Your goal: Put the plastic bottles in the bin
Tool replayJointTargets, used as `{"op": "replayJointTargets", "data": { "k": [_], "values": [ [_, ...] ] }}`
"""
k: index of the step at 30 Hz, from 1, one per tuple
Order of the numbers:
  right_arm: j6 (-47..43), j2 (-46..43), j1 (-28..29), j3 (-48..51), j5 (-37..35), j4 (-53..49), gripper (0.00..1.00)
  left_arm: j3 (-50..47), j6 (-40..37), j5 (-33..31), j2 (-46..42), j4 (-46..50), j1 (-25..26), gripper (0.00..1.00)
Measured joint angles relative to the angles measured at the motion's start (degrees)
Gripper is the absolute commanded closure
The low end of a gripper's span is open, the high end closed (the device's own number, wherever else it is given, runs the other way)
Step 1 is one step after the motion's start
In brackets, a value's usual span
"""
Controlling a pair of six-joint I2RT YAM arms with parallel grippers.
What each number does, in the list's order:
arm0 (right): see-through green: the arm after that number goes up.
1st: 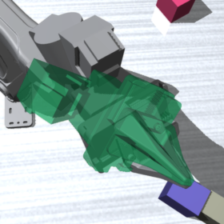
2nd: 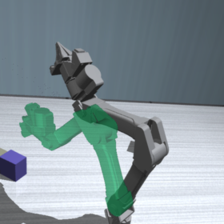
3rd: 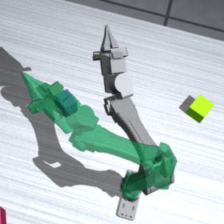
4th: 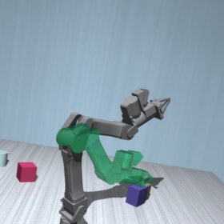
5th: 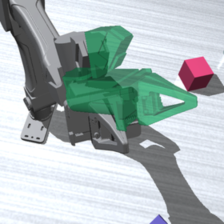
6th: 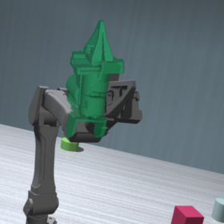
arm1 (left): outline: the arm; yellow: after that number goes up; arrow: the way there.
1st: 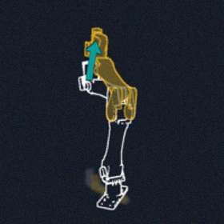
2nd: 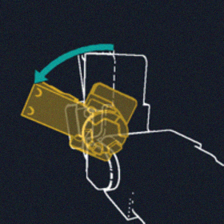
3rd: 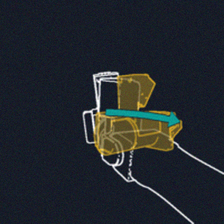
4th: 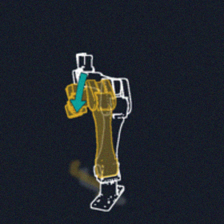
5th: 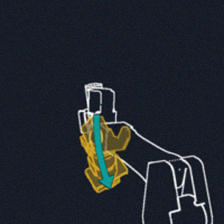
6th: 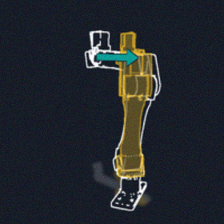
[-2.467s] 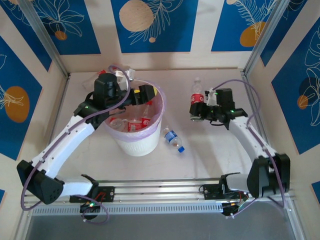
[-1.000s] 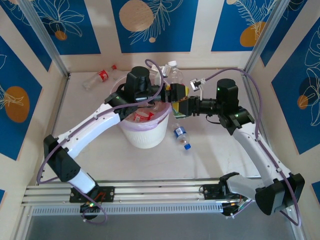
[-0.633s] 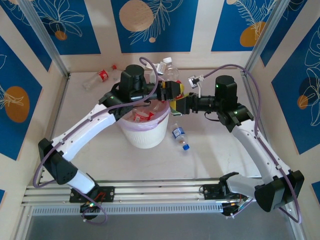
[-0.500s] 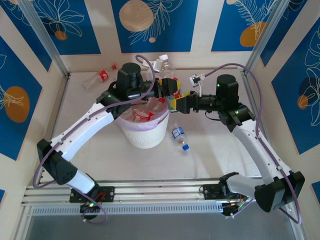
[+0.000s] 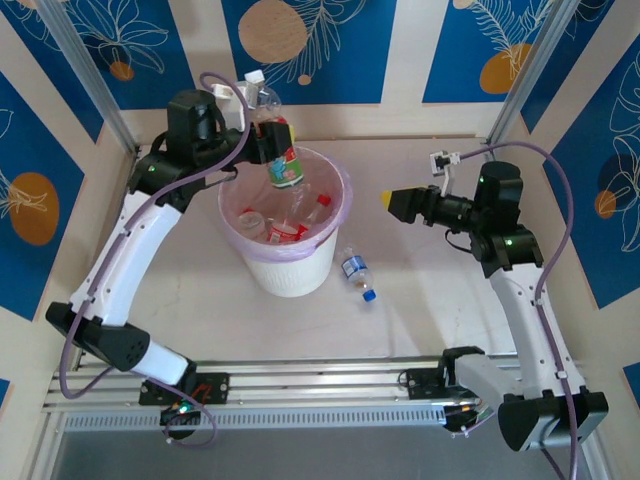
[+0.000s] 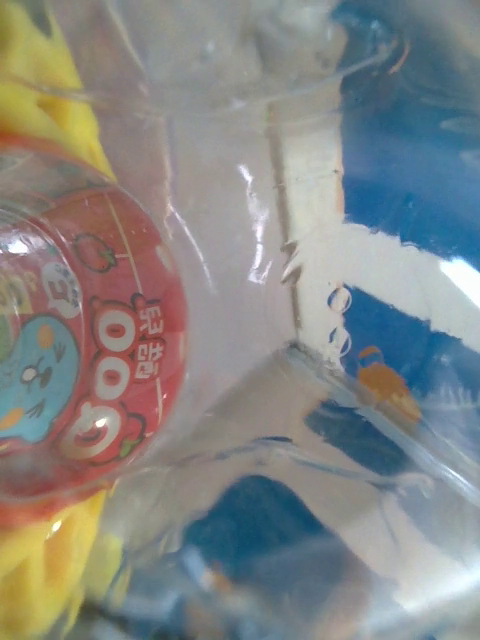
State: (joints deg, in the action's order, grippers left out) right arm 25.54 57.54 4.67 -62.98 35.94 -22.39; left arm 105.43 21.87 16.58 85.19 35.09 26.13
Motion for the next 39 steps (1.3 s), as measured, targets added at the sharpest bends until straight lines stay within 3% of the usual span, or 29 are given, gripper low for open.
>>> {"op": "replayJointTargets", "data": {
  "k": [4, 8, 16, 29, 31, 33, 39],
  "values": [
    [-0.11, 0.68, -0.26, 2.01, -3.39, -2.91, 0.13, 1.2, -6.38, -4.55, 0.04, 8.24, 0.0, 0.91],
    [-0.22, 1.64, -1.79, 3.21, -6.19, -4.52, 0.13, 1.25, -11.23, -8.41, 1.44, 15.21, 0.0, 0.96],
    [-0.15, 2.86, -3.98, 4.72, -8.63, -5.57, 0.14, 0.22, -16.04, -12.94, 5.2, 22.69, 1.38, 0.97],
    [0.04, 3.56, -4.46, 5.68, -11.32, -5.84, 0.14, -8.7, -16.33, -13.07, 7.15, 22.84, 2.19, 0.93],
    [0.04, 3.56, -4.5, 5.68, -11.39, -5.86, 0.14, -9.77, -16.35, -12.57, 7.15, 22.6, 2.29, 0.85],
    [0.04, 3.56, -4.52, 5.68, -11.39, -5.95, 0.14, -10.6, -16.39, -12.31, 7.21, 22.36, 2.29, 0.66],
    [0.04, 3.56, -4.52, 5.68, -11.39, -5.99, 0.14, -11.43, -16.41, -11.65, 7.26, 21.42, 2.29, 0.23]
  ]
}}
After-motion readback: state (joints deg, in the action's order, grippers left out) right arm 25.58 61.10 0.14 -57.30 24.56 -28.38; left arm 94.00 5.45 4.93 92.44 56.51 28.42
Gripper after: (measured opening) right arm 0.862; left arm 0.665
